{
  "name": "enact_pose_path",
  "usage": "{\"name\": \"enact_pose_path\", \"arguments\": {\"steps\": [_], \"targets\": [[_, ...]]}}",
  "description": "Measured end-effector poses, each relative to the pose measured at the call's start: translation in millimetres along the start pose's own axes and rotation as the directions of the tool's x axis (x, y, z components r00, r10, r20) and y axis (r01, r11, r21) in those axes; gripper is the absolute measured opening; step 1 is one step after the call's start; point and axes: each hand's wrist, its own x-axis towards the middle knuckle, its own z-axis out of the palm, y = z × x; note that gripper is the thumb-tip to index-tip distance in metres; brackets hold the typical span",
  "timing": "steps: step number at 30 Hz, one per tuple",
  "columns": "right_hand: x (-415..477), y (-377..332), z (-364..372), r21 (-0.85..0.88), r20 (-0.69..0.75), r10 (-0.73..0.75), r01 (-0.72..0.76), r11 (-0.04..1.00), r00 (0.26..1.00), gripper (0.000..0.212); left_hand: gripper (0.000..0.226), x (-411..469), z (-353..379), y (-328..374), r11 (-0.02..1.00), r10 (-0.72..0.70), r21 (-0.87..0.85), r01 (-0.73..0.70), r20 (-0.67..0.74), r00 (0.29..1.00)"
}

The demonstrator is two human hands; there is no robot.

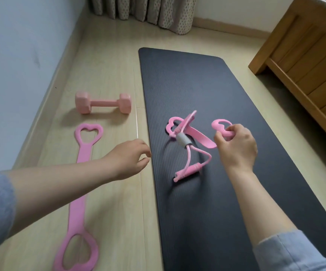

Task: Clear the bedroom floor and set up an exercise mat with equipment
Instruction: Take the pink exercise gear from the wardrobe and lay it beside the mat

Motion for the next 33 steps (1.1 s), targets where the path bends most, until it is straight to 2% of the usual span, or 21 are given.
{"name": "enact_pose_path", "arguments": {"steps": [3, 5, 8, 13, 20, 24, 27, 30, 33], "targets": [[-1.8, -10.2, -6.9, 0.155, -0.153, -0.042, 0.066, 0.986, 0.987, 0.024, 0.024, 1.6, -3.5, 0.2, 1.000, -0.001, -0.008, 0.000, -0.018, 1.000], [-1.7, -19.0, -12.5, 0.236, -0.286, -0.107, 0.178, 0.955, 0.952, 0.024, 0.024, 3.6, -5.4, 1.3, 1.000, 0.002, -0.027, -0.003, -0.038, 0.999], [5.0, -36.9, -26.6, 0.328, -0.432, -0.110, 0.269, 0.906, 0.895, 0.023, 0.024, 7.2, -9.5, 3.8, 0.999, 0.007, -0.053, -0.011, -0.072, 0.997], [11.4, -61.7, -39.2, 0.389, -0.451, -0.161, 0.355, 0.850, 0.878, 0.024, 0.026, 11.4, -17.1, 11.8, 0.991, 0.012, -0.127, -0.031, -0.148, 0.989], [12.1, -89.4, -64.1, 0.466, -0.494, -0.171, 0.426, 0.776, 0.853, 0.024, 0.045, 24.0, -30.2, 28.4, 0.965, -0.002, -0.256, -0.056, -0.220, 0.975], [8.9, -113.9, -79.8, 0.571, -0.443, -0.193, 0.442, 0.692, 0.875, 0.021, 0.055, 25.1, -31.3, 37.0, 0.926, -0.009, -0.370, -0.075, -0.220, 0.975], [4.2, -131.3, -91.9, 0.705, -0.354, -0.204, 0.404, 0.583, 0.913, 0.022, 0.064, 22.5, -35.1, 44.0, 0.876, -0.007, -0.471, -0.101, -0.222, 0.975], [2.8, -145.2, -100.3, 0.858, -0.197, -0.192, 0.264, 0.441, 0.961, 0.032, 0.075, 19.6, -43.1, 49.5, 0.804, -0.002, -0.582, -0.126, -0.214, 0.977], [3.3, -154.5, -100.3, 0.938, -0.026, -0.176, 0.085, 0.336, 0.984, 0.037, 0.076, 11.2, -50.7, 55.2, 0.713, 0.028, -0.684, -0.154, -0.192, 0.981]]}}
